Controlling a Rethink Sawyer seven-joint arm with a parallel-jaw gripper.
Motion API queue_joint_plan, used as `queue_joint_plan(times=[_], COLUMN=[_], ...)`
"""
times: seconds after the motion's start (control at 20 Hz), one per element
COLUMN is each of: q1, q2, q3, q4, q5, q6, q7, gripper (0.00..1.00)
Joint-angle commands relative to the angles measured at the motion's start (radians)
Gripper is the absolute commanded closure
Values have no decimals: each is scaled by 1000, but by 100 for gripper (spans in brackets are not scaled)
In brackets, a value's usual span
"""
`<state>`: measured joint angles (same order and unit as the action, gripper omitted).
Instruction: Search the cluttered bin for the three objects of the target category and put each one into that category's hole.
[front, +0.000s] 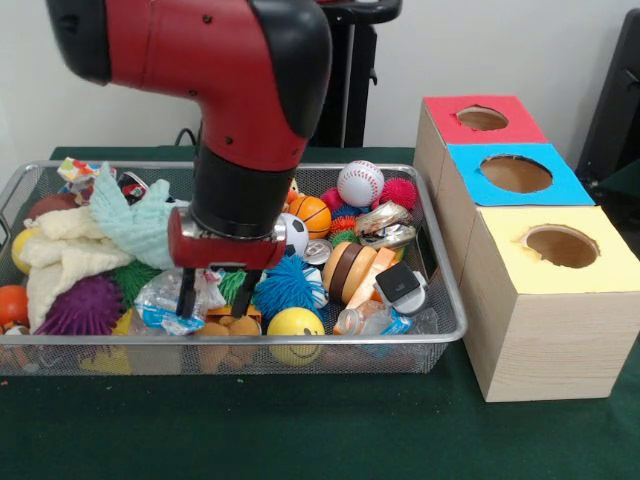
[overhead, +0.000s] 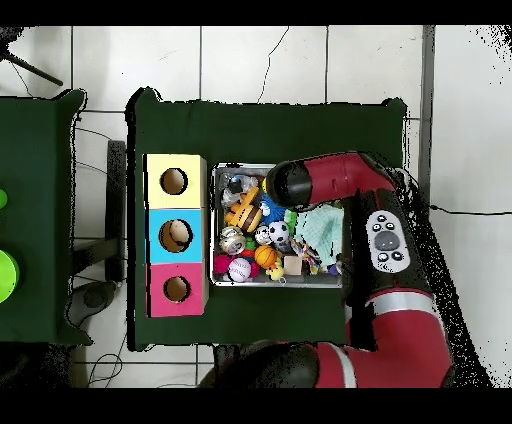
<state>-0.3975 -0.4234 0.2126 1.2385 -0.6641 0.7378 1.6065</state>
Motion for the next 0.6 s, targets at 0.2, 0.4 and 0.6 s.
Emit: queue_joint_plan(times=[0.2,0.4,0.6], q1=[108,101,122], q2=[-103,-90,-106], q3=[-138,-122,-134], q4=[116,122,145], q5=[-13,25,20], q6=[99,94,39], q7=[84,55,79], gripper=[0,0,0])
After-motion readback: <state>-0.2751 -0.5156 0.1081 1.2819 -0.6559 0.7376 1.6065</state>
